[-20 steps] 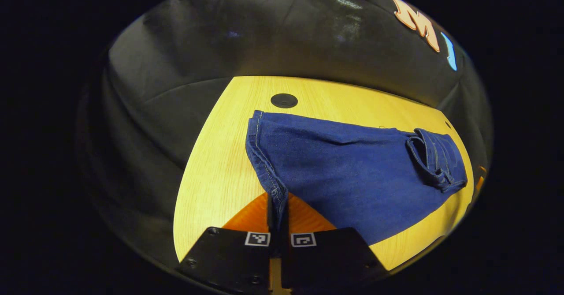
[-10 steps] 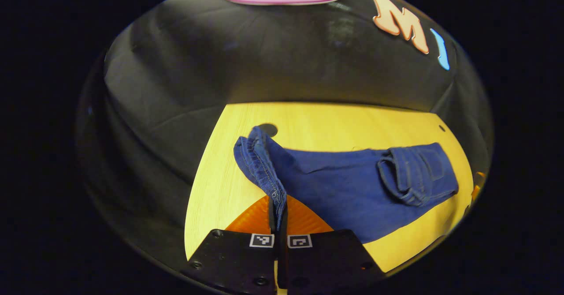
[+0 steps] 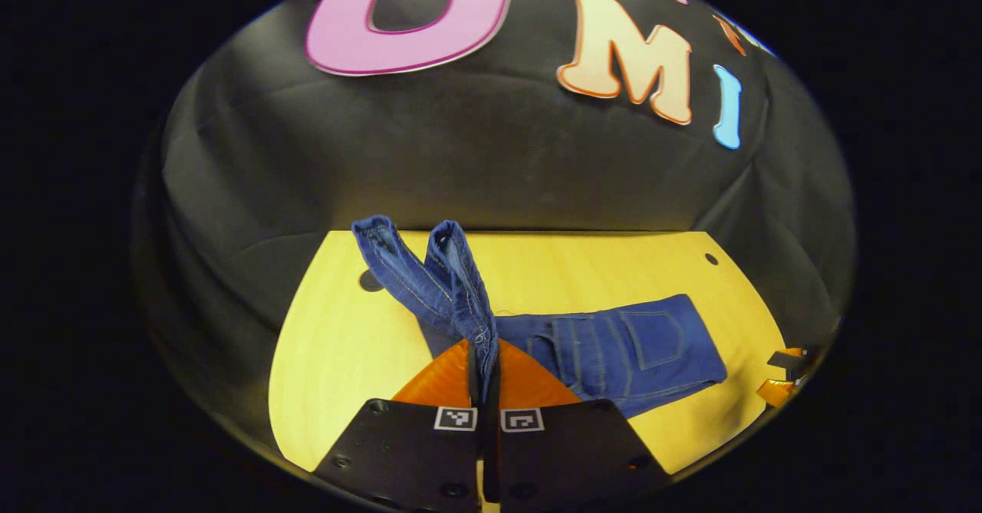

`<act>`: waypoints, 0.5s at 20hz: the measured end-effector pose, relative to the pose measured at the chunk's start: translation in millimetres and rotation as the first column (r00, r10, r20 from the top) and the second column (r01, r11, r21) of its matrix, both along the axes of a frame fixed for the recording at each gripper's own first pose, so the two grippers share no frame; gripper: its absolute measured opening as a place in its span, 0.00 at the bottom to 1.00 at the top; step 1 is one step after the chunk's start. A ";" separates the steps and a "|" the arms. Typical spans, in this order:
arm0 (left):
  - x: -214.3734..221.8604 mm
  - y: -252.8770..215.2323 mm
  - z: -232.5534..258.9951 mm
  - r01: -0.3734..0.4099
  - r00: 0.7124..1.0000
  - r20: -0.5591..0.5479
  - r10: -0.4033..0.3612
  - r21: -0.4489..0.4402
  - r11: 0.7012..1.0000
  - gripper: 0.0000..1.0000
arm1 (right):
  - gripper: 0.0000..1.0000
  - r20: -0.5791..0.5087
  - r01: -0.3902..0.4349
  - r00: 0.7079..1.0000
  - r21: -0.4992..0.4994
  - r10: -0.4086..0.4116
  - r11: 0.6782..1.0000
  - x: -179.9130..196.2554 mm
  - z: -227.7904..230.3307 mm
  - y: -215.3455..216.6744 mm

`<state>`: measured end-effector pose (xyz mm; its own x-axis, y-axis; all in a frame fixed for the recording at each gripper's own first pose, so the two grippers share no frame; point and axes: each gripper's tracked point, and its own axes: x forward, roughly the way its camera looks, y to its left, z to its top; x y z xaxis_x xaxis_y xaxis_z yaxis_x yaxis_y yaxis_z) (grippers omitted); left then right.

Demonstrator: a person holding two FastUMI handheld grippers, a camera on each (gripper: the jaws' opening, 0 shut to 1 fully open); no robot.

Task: Grasp the waist and the cuffs of the jeans and fold them to make the two legs overlap; first hold the waist and fold one-third of the jeans toward the cuffs, then hold the cuffs and fold the remaining one-third in the same direction to finish folding.

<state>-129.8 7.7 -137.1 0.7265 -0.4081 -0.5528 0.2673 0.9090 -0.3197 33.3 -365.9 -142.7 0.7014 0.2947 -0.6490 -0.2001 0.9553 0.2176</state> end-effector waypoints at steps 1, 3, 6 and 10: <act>-0.1 -16.6 6.8 0.013 1.000 0.012 -0.013 -0.008 1.000 0.00 | 0.98 0.001 0.003 1.000 0.003 -0.003 1.000 -2.8 0.4 -9.1; -4.1 -48.3 18.1 0.038 0.999 0.028 -0.038 -0.017 0.999 0.00 | 0.98 0.000 0.011 1.000 0.010 -0.011 1.000 -6.4 2.9 -28.0; -8.0 -103.0 29.9 0.086 0.996 0.039 -0.085 -0.025 0.996 0.00 | 0.98 -0.007 0.028 1.000 0.017 -0.028 0.999 -13.4 5.4 -57.2; -14.1 -165.6 35.3 0.153 0.987 0.044 -0.152 -0.025 0.988 0.00 | 0.98 -0.007 0.051 0.999 0.019 -0.050 0.999 -21.8 8.4 -92.0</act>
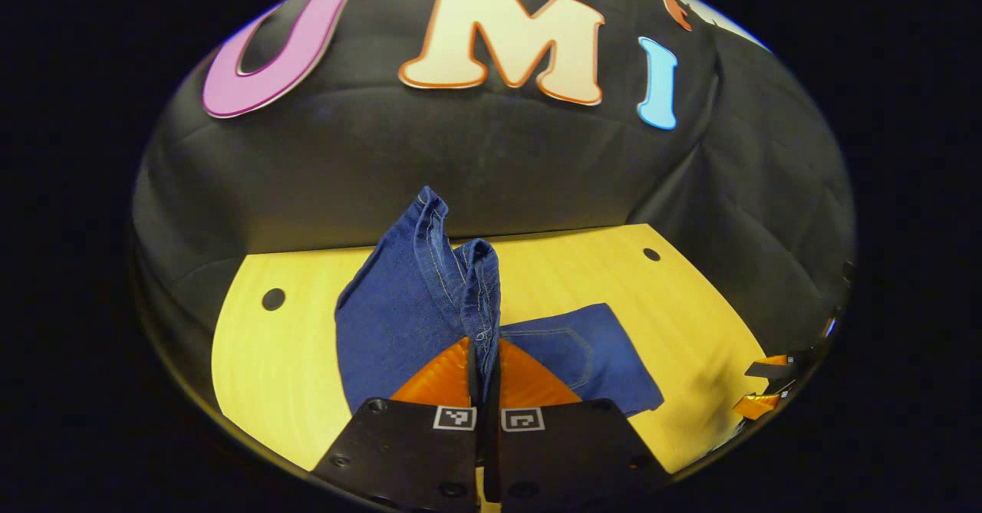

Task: Grasp the waist and the cuffs of the jeans and fold them to make the two legs overlap; first hold the waist and fold one-third of the jeans toward the cuffs, then hold the cuffs and fold the remaining one-third in the same direction to finish folding.

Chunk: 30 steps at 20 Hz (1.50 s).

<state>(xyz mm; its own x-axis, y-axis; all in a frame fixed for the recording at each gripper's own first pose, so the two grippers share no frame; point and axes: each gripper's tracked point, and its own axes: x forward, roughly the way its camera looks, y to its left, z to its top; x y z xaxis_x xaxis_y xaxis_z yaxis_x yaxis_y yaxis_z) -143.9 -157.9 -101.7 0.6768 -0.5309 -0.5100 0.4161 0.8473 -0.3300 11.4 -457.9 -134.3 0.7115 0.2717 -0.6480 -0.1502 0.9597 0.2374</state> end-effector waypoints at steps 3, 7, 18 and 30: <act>-6.5 -43.3 -4.5 0.033 0.999 -0.027 -0.034 -0.024 0.999 0.00 | 0.98 -0.004 0.007 1.000 -0.007 -0.007 1.000 -5.9 -0.2 -21.7; -15.2 -88.4 -31.6 0.057 0.997 -0.063 -0.054 0.043 0.997 0.00 | 0.98 -0.013 0.016 1.000 -0.021 -0.016 1.000 -12.3 -2.5 -47.1; -61.6 -121.7 -54.3 0.009 0.999 -0.040 -0.008 0.024 1.000 0.69 | 0.98 0.037 -0.008 0.999 0.005 0.008 1.000 -9.8 21.2 -47.1; -189.8 62.8 134.5 -0.301 0.839 0.445 0.312 -0.097 0.949 0.95 | 0.98 0.554 -0.030 0.830 -0.053 0.054 0.998 -29.2 236.1 32.8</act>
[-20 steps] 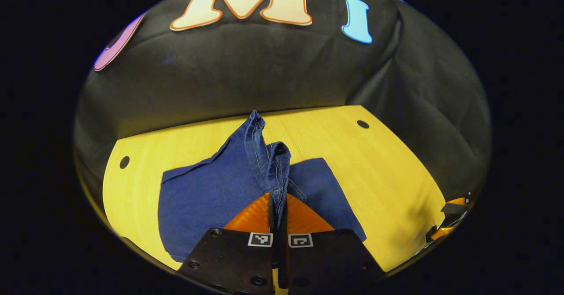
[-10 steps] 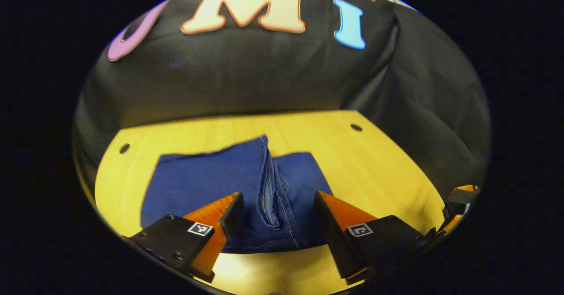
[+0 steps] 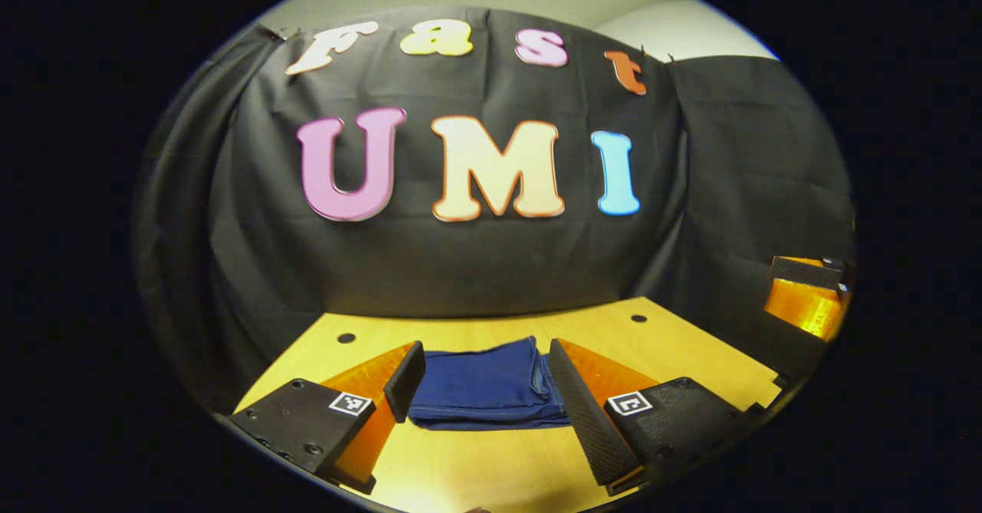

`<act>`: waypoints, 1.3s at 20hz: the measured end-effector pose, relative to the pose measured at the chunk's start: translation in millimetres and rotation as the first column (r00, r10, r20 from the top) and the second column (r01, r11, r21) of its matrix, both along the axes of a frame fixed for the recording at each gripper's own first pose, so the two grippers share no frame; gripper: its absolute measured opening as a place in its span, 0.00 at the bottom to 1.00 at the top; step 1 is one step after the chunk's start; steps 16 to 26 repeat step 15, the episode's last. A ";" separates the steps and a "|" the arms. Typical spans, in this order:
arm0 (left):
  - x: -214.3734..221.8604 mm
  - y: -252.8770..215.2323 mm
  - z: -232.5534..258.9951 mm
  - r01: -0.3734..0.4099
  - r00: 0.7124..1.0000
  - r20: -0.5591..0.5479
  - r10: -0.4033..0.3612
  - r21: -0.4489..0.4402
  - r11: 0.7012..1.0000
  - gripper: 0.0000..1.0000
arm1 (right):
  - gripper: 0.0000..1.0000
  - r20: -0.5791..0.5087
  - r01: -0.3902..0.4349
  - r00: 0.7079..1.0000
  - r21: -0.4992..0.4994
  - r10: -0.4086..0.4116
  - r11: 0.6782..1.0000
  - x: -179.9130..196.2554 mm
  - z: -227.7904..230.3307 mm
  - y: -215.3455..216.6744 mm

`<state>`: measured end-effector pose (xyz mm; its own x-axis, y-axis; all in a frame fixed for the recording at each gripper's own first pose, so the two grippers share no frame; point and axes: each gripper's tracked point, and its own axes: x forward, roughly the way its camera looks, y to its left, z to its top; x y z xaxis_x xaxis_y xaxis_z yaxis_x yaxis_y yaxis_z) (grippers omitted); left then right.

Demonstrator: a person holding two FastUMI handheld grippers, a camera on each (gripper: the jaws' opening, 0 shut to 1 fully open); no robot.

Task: Grasp the waist and the cuffs of the jeans and fold them to make the two legs overlap; first hold the waist and fold one-third of the jeans toward the cuffs, then hold the cuffs and fold the remaining one-third in the same direction to finish folding.

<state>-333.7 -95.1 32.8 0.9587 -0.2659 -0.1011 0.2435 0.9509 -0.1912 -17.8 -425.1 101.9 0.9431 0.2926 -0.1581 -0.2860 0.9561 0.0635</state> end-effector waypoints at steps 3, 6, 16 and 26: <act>-33.0 23.0 17.6 -0.027 0.999 0.027 0.028 -0.024 0.999 0.94 | 0.98 0.090 0.002 0.996 -0.026 0.001 1.000 -24.2 32.6 11.3; -57.2 36.8 36.9 -0.041 0.996 0.081 0.044 -0.034 0.999 0.94 | 0.98 0.102 -0.009 0.995 -0.014 0.011 1.000 -47.1 41.2 23.6; -89.9 49.1 60.2 -0.008 0.990 0.143 0.008 -0.002 1.000 0.94 | 1.00 0.110 0.007 0.994 0.017 -0.009 1.000 -84.0 59.8 33.6; -89.9 49.1 60.2 -0.008 0.990 0.143 0.008 -0.002 1.000 0.94 | 1.00 0.110 0.007 0.994 0.017 -0.009 1.000 -84.0 59.8 33.6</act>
